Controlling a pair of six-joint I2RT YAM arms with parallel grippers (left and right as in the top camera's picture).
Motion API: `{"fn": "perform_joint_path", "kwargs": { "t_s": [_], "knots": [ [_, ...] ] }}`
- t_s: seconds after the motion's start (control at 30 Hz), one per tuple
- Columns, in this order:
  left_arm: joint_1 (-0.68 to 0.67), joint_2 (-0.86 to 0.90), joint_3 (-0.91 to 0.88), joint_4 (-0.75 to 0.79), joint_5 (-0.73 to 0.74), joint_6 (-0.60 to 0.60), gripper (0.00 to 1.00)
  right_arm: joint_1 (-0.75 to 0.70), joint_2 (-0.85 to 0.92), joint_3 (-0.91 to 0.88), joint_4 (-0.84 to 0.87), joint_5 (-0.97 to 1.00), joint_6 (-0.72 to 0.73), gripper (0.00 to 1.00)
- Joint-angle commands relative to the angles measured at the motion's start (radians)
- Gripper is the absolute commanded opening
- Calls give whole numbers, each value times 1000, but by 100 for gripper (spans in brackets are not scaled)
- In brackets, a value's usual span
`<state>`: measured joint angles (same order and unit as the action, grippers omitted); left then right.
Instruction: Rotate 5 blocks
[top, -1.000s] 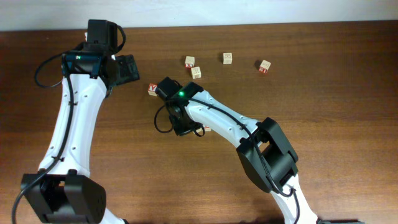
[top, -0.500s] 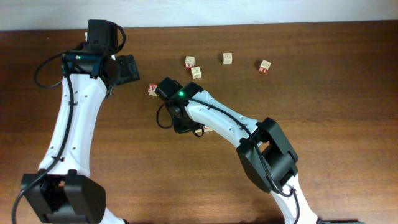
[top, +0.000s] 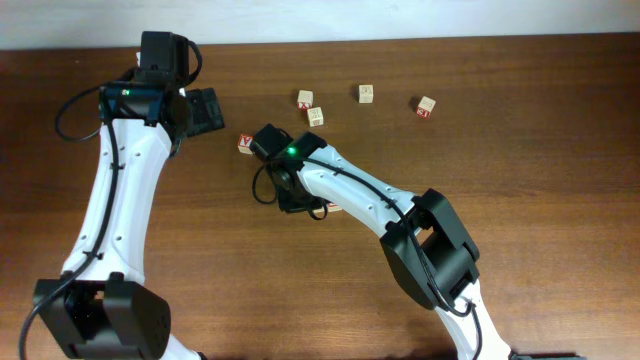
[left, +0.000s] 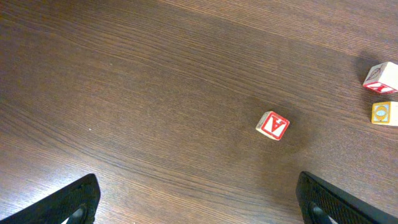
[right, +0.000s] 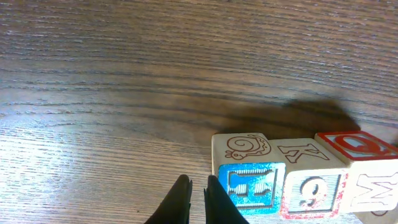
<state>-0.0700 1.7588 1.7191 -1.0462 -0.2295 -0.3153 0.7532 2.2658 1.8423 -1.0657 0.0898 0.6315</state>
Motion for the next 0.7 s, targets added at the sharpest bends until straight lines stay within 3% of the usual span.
{"fn": "perform_joint_path", "kwargs": {
  "t_s": [0.0,0.57,0.67],
  "knots": [
    [1,8,20,2,-14,-14,99,-16,15,-10,-1,20,36,11],
    [1,8,20,2,-14,-14,99,-58,-39,35,-62,-31,35,12],
    [1,8,20,2,-14,-14,99,-76,-46,48,-72,-34,31,27]
  ]
}}
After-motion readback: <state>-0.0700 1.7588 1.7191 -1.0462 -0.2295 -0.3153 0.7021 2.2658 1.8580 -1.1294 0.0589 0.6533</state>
